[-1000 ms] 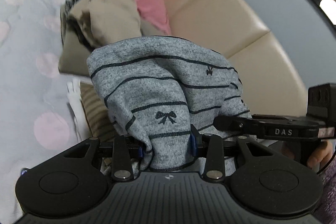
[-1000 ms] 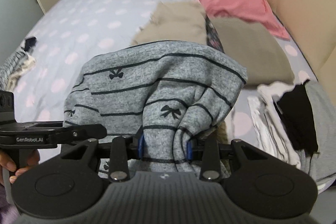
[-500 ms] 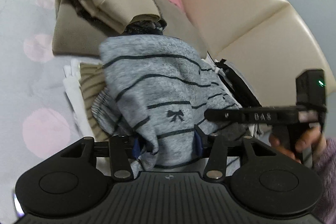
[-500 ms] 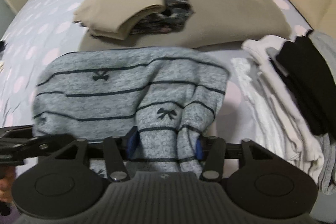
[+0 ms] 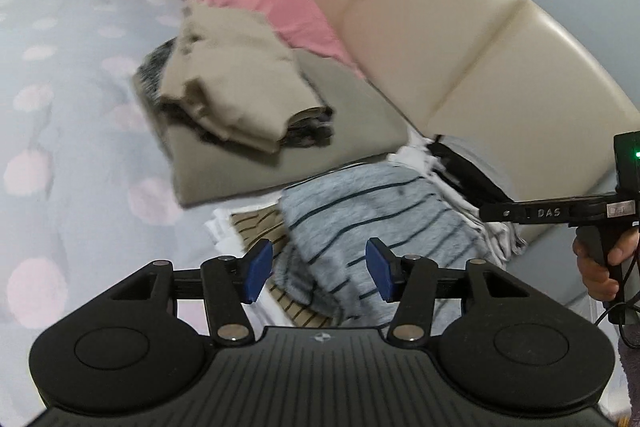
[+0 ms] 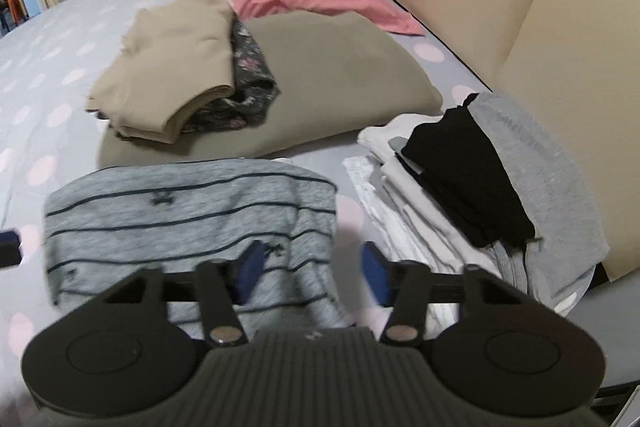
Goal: Fold clothes
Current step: 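Lower the garment onto the bed beside the stacks and open both tools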
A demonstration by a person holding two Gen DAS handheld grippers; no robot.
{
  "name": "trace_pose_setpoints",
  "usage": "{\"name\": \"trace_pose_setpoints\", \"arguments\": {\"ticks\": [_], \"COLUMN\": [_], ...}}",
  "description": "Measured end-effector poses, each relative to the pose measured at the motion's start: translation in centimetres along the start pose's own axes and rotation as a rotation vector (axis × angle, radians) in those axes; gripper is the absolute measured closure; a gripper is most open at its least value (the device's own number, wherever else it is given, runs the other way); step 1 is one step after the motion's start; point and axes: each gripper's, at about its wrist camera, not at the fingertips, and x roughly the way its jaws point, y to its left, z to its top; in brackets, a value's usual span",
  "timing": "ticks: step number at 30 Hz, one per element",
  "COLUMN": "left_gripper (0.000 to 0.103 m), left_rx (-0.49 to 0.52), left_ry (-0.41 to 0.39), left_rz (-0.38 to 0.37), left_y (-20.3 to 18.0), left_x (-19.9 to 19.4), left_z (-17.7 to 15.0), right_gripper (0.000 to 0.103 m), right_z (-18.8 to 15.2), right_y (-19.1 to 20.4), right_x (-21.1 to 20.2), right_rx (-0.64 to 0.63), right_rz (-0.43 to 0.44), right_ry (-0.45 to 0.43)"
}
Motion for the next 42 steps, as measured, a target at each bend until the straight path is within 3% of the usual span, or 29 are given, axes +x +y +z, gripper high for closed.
{"name": "trace_pose_setpoints", "arguments": {"ticks": [4,7,9,14,19,27,34,36,42], "left_gripper": [0.054,0.055,0.056,0.062,0.061,0.060,0.061,0.062,0.071], "left_rx": [0.081,0.184,0.227,0.247,0.192,0.231,0.286,0.297,0.254], "left_ry": [0.045,0.127,0.162,0.249,0.331,0.281,0.201,0.187,0.210], "left_rz": [-0.031,-0.076,-0.061,-0.001,0.004,-0.023,-0.047,-0.055,-0.023], "left_y": [-1.5,-3.0,-3.5,-2.1,0.4,-0.2,-2.0,-2.7,-2.5], "left_x": [1.6,4.0,5.7,9.5,12.2,9.6,7.4,7.9,11.8], "left_z": [0.5,0.8,0.9,0.5,-0.5,0.7,2.9,3.6,4.1], "right_gripper": [0.052,0.055,0.058,0.060,0.053,0.053,0.058,0.065,0.066], "right_z": [-1.8,-3.0,-3.4,-4.9,-6.6,-5.9,-2.8,-1.5,1.3], "right_y": [1.0,1.6,1.3,0.5,-0.2,0.6,1.3,2.1,3.8], "right_x": [-1.3,-1.2,-0.2,4.0,7.6,6.2,2.4,2.8,6.4], "right_rx": [-0.021,-0.031,-0.005,0.054,0.098,0.081,0.086,0.079,0.091], "right_rz": [0.019,0.029,0.045,0.066,0.075,0.051,0.092,0.092,0.141], "right_ry": [-0.002,-0.001,-0.009,0.044,0.085,0.077,-0.052,-0.060,-0.065]}}
